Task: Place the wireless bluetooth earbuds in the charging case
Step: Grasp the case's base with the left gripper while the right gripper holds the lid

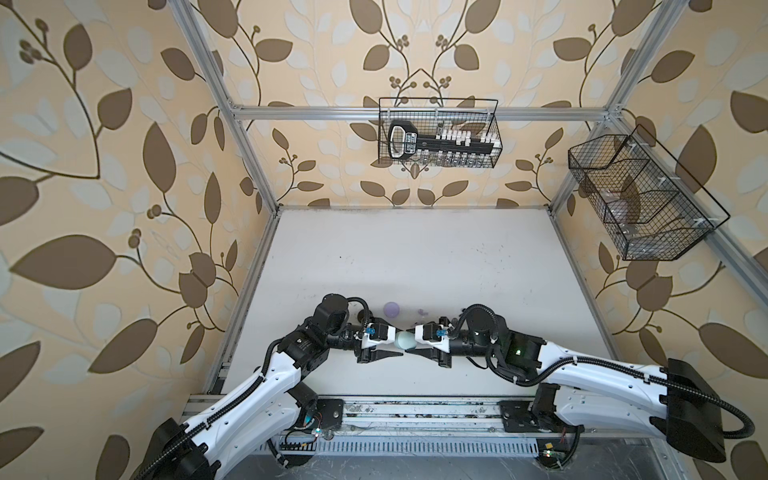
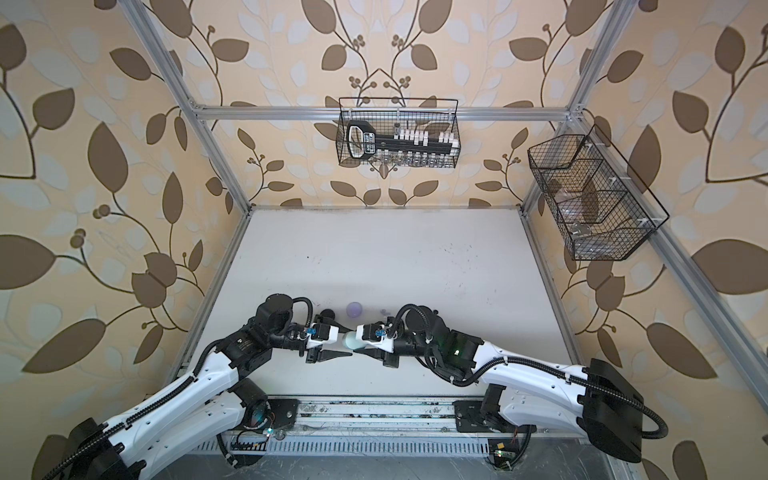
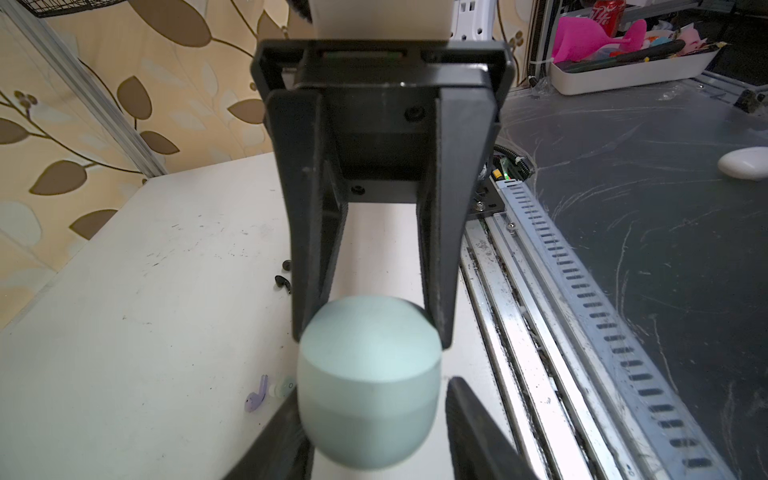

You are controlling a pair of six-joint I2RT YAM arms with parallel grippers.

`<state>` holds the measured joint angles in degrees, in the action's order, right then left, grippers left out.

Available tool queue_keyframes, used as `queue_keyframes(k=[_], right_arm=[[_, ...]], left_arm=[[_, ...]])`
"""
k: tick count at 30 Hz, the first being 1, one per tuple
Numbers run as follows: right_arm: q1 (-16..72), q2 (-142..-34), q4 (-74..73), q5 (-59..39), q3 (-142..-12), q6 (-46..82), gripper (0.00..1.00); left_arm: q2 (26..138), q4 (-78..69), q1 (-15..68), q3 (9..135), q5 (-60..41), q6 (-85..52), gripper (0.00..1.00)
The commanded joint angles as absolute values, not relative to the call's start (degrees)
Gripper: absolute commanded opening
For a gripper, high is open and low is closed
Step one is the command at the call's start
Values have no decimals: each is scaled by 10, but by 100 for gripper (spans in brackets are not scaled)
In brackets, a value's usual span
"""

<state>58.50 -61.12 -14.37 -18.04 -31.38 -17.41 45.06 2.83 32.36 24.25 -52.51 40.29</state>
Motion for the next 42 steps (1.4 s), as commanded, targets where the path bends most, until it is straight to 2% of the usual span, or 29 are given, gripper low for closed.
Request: queue_keyframes(k=[1, 24, 30, 35, 38, 42], right_arm=[[587, -614, -144, -186, -329, -180, 0], [588, -640, -155, -189, -338, -176, 0], [588, -639, -158, -187, -337, -175, 0], [588, -639, -159, -184, -337, -170, 0], [588, -637, -159, -176, -337, -166, 8], [589, -630, -167, -157, -330, -159, 27]], left_arm=[[440, 16, 331, 261, -555, 412, 51], [463, 8, 332, 265, -558, 418, 46], [464, 15, 332, 267, -560, 427, 36], [465, 25, 333, 270, -565, 435, 22], [463, 23, 332, 270, -570, 437, 14], [453, 7, 332, 263, -566, 427, 6]])
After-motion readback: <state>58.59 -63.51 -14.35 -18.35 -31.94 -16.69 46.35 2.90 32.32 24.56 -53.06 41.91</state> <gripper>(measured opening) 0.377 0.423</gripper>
